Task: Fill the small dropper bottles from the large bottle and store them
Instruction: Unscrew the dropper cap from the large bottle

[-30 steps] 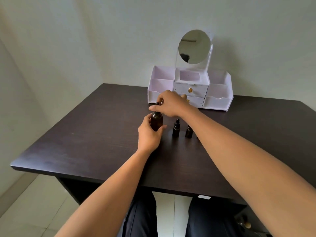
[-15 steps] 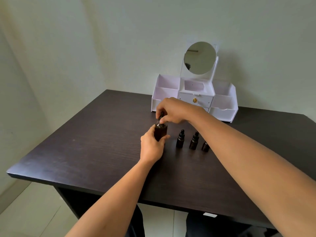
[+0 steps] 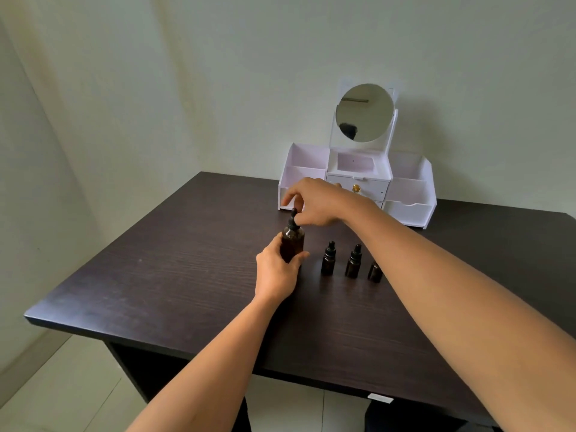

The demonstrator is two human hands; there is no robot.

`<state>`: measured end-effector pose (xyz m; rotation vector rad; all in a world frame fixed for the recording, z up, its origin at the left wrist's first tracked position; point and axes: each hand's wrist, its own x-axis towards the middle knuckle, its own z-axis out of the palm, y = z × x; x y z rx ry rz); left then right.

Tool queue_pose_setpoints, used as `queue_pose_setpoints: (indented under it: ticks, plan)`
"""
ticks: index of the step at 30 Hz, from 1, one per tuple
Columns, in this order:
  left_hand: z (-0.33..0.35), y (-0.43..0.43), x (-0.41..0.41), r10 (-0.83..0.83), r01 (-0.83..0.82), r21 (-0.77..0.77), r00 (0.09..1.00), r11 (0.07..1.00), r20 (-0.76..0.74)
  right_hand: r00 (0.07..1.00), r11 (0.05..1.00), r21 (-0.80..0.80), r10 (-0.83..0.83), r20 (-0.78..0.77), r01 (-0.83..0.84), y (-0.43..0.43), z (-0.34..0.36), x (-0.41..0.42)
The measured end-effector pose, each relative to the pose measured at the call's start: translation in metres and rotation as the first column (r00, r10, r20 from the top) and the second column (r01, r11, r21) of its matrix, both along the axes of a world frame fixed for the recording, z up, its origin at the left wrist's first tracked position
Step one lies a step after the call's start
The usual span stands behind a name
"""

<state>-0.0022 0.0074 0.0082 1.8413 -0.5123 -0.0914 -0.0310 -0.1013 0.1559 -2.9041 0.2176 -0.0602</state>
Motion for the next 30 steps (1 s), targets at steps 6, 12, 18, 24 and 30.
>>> queue_pose_setpoints:
  ticks: [6, 12, 18, 24, 30]
  plan:
    - [-0.0015, -0.0003, 0.0019, -0.004, 0.004, -0.001, 1.000, 1.000, 0.023, 0.996, 1.000, 0.003, -0.020, 0.088, 0.020, 0.0018, -0.0022, 0.0048]
    - [-0.0017, -0.0005, 0.0022, -0.002, 0.002, 0.000, 1.000, 1.000, 0.014, 0.996, 0.999, -0.015, -0.043, 0.081, 0.044, 0.0064, 0.0011, 0.0053]
    - [-0.0032, -0.0008, 0.0031, 0.004, -0.004, 0.015, 1.000, 1.000, 0.013, 0.998, 0.994, 0.107, -0.015, 0.065, 0.008, 0.0060, 0.0023, 0.0027]
    - [-0.0027, -0.0011, 0.0036, 0.001, -0.001, 0.014, 1.000, 1.000, 0.010, 0.996, 0.999, 0.014, -0.036, 0.077, 0.035, 0.0068, 0.0010, 0.0043]
    - [-0.0045, -0.0006, 0.0050, 0.001, -0.001, 0.003, 1.000, 1.000, 0.009, 0.996, 0.995, 0.085, -0.054, 0.073, 0.048, 0.0052, 0.0025, 0.0005]
